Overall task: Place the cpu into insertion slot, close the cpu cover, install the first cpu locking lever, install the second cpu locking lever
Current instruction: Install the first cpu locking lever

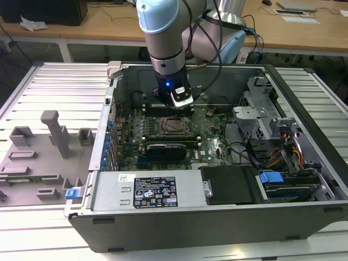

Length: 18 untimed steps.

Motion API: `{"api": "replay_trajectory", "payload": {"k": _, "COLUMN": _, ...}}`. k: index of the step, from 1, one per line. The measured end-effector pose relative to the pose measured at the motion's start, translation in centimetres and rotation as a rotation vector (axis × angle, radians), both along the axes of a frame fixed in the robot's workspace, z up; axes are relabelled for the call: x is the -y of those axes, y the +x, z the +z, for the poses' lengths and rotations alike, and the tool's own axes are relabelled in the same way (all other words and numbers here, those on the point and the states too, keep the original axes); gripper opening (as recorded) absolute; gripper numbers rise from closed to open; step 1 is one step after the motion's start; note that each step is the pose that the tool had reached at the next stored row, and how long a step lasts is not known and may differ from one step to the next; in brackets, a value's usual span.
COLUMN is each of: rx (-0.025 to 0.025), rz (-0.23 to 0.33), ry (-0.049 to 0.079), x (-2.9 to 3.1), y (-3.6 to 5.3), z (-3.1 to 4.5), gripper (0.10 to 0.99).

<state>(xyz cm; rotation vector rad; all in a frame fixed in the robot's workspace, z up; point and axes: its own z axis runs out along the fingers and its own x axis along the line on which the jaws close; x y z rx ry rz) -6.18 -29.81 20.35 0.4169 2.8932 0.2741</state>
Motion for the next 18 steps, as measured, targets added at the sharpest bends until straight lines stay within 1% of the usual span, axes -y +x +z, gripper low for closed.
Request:
{"api": "replay_trajectory", "payload": {"k": 2, "rx": 0.0002, "rz": -0.010, "ry": 0.000, "x": -0.08, "y": -0.04, "z": -0.13, "gripper": 0.106}}
{"api": "replay_trajectory", "payload": {"k": 7, "rx": -0.0002, "rz": -0.049, "ry": -0.004, "x": -0.08, "y": -0.06, "z": -0.50, "gripper": 0.106}}
{"api": "replay_trajectory", "payload": {"k": 9, "rx": 0.0003, "rz": -0.061, "ry": -0.003, "x": -0.10, "y": -0.04, "z": -0.67, "gripper": 0.106}}
{"api": "replay_trajectory", "payload": {"k": 12, "rx": -0.0002, "rz": -0.067, "ry": -0.004, "x": -0.08, "y": -0.05, "z": -0.72, "gripper": 0.106}}
{"api": "replay_trajectory", "payload": {"k": 13, "rx": 0.0005, "rz": -0.067, "ry": -0.003, "x": -0.09, "y": -0.05, "z": -0.69, "gripper": 0.106}}
{"api": "replay_trajectory", "payload": {"k": 16, "rx": 0.0004, "rz": -0.067, "ry": -0.003, "x": -0.09, "y": -0.05, "z": -0.29, "gripper": 0.106}}
{"api": "replay_trajectory", "payload": {"k": 17, "rx": 0.0005, "rz": -0.067, "ry": -0.005, "x": -0.09, "y": -0.05, "z": -0.14, "gripper": 0.106}}
{"api": "replay_trajectory", "payload": {"k": 18, "rx": 0.0007, "rz": -0.068, "ry": -0.013, "x": -0.09, "y": -0.05, "z": 0.03, "gripper": 0.106}}
